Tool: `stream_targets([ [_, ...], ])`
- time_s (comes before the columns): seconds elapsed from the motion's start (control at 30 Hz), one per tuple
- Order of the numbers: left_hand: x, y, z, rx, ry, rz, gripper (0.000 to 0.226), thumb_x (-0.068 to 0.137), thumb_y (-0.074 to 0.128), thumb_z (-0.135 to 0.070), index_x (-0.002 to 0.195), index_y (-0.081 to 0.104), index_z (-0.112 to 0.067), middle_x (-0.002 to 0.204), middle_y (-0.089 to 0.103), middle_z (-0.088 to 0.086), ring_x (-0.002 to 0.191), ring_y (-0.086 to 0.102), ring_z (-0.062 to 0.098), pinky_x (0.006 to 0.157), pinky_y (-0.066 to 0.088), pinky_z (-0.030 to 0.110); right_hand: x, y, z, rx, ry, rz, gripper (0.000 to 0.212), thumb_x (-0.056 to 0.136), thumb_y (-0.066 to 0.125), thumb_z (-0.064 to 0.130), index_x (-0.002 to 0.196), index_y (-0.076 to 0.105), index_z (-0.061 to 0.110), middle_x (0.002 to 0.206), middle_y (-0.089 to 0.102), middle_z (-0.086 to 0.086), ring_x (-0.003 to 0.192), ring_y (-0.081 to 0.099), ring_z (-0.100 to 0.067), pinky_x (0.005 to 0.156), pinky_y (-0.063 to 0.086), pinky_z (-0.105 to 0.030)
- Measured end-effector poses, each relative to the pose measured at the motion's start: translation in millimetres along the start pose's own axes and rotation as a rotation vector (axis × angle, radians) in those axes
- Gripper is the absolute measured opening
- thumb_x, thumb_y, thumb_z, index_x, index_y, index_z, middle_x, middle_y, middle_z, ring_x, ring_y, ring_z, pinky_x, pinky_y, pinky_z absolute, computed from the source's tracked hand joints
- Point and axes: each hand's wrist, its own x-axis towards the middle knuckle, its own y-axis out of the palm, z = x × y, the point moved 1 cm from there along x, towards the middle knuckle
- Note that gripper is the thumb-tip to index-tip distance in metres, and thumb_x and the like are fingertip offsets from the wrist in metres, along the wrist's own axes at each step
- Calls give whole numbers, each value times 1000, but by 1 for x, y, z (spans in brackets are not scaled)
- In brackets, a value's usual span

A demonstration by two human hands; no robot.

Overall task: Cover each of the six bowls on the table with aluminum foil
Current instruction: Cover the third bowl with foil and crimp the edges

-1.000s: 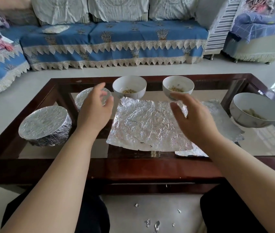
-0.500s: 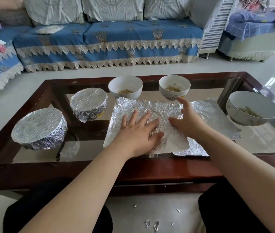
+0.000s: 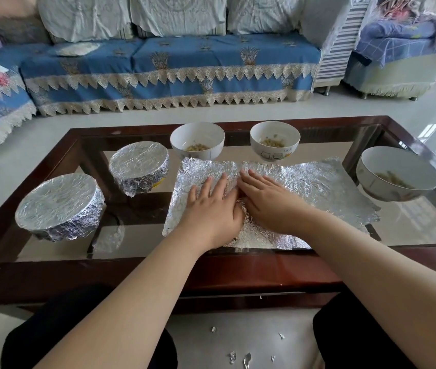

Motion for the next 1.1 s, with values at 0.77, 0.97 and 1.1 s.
stream_targets([
  [0.77, 10, 1, 13, -33, -37, -57, 68, 93, 43, -50, 154, 20, -30, 167, 1, -1, 148, 9, 29, 116, 20, 50, 22, 10, 15, 381, 152, -84, 65, 86, 49, 10, 148, 32, 12, 153, 30, -8, 142, 23, -27, 117, 20, -36],
  [0.97, 9, 5, 14, -5, -37, -80, 62, 98, 35, -49, 155, 21, -30, 167, 0, 2, 149, 8, 30, 118, 15, 50, 21, 14, 11, 620, 220, -178, 50, 96, 50, 21, 144, 38, 16, 151, 31, -6, 139, 33, -20, 113, 30, -37],
  [1.1, 7, 5, 13, -1, -32, -91, 59, 101, 30, -44, 157, 17, -30, 167, 1, 6, 150, 8, 32, 119, 10, 49, 4, 9, 8, 550, 172, -75, 84, 82, 34, 72, 147, 34, 18, 160, 15, -5, 147, 18, -22, 119, 20, -44],
])
